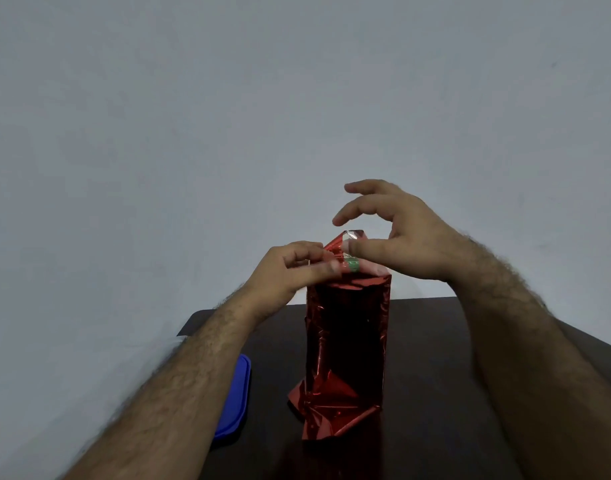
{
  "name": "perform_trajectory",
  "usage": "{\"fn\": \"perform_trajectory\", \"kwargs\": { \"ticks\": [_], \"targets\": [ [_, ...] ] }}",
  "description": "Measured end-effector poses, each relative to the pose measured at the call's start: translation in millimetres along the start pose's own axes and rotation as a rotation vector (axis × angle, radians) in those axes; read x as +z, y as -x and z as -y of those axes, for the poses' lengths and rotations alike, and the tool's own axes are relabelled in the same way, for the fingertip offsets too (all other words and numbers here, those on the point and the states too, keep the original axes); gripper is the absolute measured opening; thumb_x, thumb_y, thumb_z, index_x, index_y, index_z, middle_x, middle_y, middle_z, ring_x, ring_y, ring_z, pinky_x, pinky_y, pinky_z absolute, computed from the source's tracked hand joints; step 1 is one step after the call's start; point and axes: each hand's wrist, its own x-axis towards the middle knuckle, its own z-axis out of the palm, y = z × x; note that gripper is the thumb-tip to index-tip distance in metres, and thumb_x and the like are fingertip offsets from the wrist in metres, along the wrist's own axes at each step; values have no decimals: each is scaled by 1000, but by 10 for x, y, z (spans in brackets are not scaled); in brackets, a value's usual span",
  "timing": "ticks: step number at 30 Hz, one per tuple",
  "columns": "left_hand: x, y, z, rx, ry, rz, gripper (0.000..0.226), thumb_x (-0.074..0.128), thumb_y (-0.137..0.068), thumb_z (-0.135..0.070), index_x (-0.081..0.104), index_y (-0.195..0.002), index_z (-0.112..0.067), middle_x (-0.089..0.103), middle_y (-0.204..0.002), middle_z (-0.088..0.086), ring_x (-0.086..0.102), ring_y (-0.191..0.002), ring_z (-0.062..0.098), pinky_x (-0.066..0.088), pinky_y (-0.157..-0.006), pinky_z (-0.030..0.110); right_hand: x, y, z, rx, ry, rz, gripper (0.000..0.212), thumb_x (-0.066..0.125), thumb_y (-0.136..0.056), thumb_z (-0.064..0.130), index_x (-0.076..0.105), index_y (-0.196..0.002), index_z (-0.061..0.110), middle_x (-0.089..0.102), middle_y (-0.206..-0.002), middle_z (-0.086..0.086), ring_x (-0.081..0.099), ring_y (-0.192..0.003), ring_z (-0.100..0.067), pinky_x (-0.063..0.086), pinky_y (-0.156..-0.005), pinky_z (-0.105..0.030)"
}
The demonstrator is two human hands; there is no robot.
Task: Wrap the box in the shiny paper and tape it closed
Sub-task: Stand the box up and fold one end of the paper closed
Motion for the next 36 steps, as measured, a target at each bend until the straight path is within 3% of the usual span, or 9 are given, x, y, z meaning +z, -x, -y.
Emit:
{"fn": "perform_trajectory", "kwargs": {
  "ticks": [4,8,10,13,17,23,28,33,36],
  "targets": [
    [-33,0,-15,-3,38,-20,45,82,-77,-59,84,-112,-29,72,-135,-7,69,-125,15,50,-114,57,118,-37,54,36,-22,-36,10,76,-93,39,80,-102,38,49,-151,14,48,-134,-2,47,-94,-12],
    [-77,6,18,32,28,12,51,92,-66,-52,85,-109,-26,69,-138,-3,68,-126,14,51,-115,49,210,-13,66,51,178,108,15,73,-81,57,79,-88,45,53,-147,21,49,-136,-7,41,-114,-49],
    [-98,-9,46,36,28,2,51,94,-65,-48,85,-110,-25,69,-137,-3,68,-126,16,52,-114,50,200,27,78,64,134,96,2,77,-85,46,78,-87,46,55,-145,21,50,-135,-6,43,-111,-44],
    [-118,-18,71,50,72,21,47,97,-70,-34,84,-112,-18,75,-129,3,72,-121,28,54,-111,55,203,103,33,73,33,-25,11,77,-92,31,81,-95,41,57,-142,19,53,-131,-4,44,-97,-30],
    [-92,20,10,47,78,47,37,96,-76,-13,84,-110,-16,80,-116,5,75,-112,28,59,-104,53,291,271,-56,52,-72,-207,17,73,-97,24,80,-100,39,56,-144,19,47,-136,3,36,-105,-21],
    [62,50,-8,32,-56,-42,51,105,-62,-24,82,-107,-30,80,-107,-7,74,-103,11,62,-99,49,447,523,-126,75,-77,-329,19,64,-96,37,77,-110,42,51,-149,18,40,-147,-11,39,-118,-47],
    [104,39,5,64,-153,-90,58,103,-49,-50,83,-103,-42,51,-145,-24,50,-137,2,50,-114,48,430,722,-159,170,-34,-383,24,67,-101,37,73,-123,36,42,-159,12,29,-152,-18,35,-120,-52],
    [64,22,-43,36,-17,-79,14,79,-93,-41,86,-100,-31,60,-137,-12,56,-130,5,44,-107,33,412,800,-192,235,-39,-379,31,67,-100,42,69,-130,35,39,-159,11,30,-152,-19,35,-121,-56],
    [42,10,-14,40,-67,-89,11,79,-96,-33,86,-103,-32,62,-129,-10,58,-123,3,45,-104,27,428,775,-162,235,-58,-407,41,60,-94,53,68,-131,37,40,-159,12,32,-151,-18,36,-120,-57]
  ]
}}
